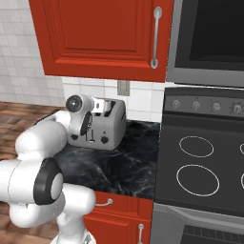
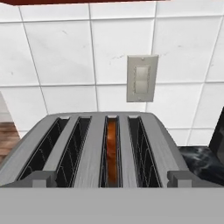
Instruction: Start the toaster. Once the lever pops up, take the bread to the plate on the dining counter.
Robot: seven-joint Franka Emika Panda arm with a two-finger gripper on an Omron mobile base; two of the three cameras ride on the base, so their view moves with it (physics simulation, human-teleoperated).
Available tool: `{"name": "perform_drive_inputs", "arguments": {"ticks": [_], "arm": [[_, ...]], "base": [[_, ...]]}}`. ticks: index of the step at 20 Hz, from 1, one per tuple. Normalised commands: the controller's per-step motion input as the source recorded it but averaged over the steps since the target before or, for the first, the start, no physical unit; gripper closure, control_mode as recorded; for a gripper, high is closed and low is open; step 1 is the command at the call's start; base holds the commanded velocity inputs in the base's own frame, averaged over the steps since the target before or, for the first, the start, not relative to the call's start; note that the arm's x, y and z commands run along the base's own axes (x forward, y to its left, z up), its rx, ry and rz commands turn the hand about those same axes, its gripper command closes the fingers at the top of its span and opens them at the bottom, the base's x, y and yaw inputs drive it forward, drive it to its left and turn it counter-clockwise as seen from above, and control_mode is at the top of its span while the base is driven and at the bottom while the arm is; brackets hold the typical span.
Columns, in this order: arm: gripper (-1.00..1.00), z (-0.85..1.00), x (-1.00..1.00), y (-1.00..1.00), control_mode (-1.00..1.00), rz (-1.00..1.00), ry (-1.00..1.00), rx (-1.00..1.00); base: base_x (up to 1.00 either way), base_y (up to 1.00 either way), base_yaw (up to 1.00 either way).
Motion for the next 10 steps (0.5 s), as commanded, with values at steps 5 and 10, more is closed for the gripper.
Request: {"name": "perform_drive_inputs", "arguments": {"ticks": [5,10], "arm": [[-1.00,0.00,0.16,0.00,-1.00,0.00,0.00,0.00],[-1.00,0.00,0.15,0.00,-1.00,0.00,0.01,0.00]], "base": [[0.00,0.00,0.00],[0.00,0.00,0.00]]}}
